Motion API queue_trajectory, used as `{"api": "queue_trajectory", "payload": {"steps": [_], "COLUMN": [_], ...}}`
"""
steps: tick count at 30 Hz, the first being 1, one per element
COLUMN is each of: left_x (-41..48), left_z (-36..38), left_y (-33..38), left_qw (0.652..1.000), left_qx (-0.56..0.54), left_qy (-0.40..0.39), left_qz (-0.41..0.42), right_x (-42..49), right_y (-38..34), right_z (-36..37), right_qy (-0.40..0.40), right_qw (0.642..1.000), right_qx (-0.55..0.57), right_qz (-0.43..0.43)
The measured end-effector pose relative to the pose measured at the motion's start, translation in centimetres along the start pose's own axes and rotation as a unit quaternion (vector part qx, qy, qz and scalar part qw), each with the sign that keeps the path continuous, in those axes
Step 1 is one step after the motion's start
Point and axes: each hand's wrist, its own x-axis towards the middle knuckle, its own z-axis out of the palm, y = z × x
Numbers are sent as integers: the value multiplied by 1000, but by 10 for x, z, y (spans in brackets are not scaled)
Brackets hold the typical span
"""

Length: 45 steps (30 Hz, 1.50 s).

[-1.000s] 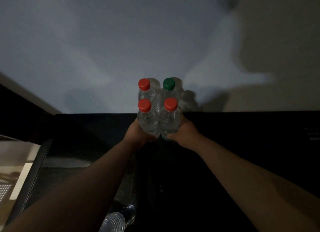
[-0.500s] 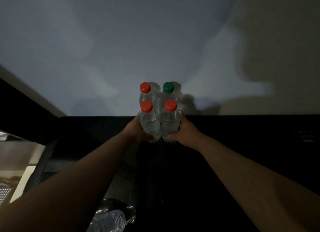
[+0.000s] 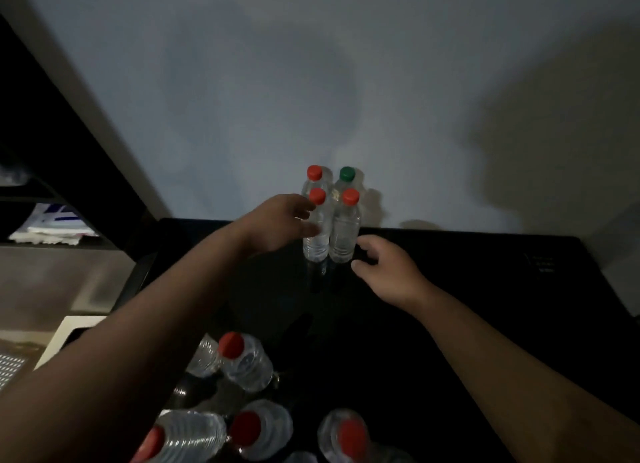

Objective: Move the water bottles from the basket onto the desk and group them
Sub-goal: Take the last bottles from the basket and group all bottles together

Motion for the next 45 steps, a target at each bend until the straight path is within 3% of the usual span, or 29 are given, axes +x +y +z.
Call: {"api": "queue_trajectory", "payload": {"steps": [6,9,11,15,20,24,32,40,45], "left_x": [-126,-173,-201,-247,-256,-252,-232,-196,-155], "left_z": [12,40,61,96,117,121,103,74,65], "left_y": [9,1,-6,-16,-37,-41,-48,-9,28], "left_qw": [990,990,991,995,983,982,989,988,990], "left_qx": [-125,-135,-131,8,112,77,67,66,32], "left_qy": [28,27,33,102,129,140,123,127,121], "left_qz": [56,35,14,-2,-70,-98,-51,50,70], "right_x": [-95,-136,-155,-178,-181,-175,-155,-134,-105], "right_y": [5,20,27,28,22,19,15,31,34], "right_z": [20,23,26,28,29,32,33,-3,-49], "right_qy": [-63,-96,-148,-217,-182,-187,-194,-47,-2], "right_qw": [997,994,988,976,974,968,971,998,999], "right_qx": [27,49,41,-34,-118,-151,-126,-39,-33], "right_qz": [-38,-10,6,-6,-63,-67,-54,-29,-36]}}
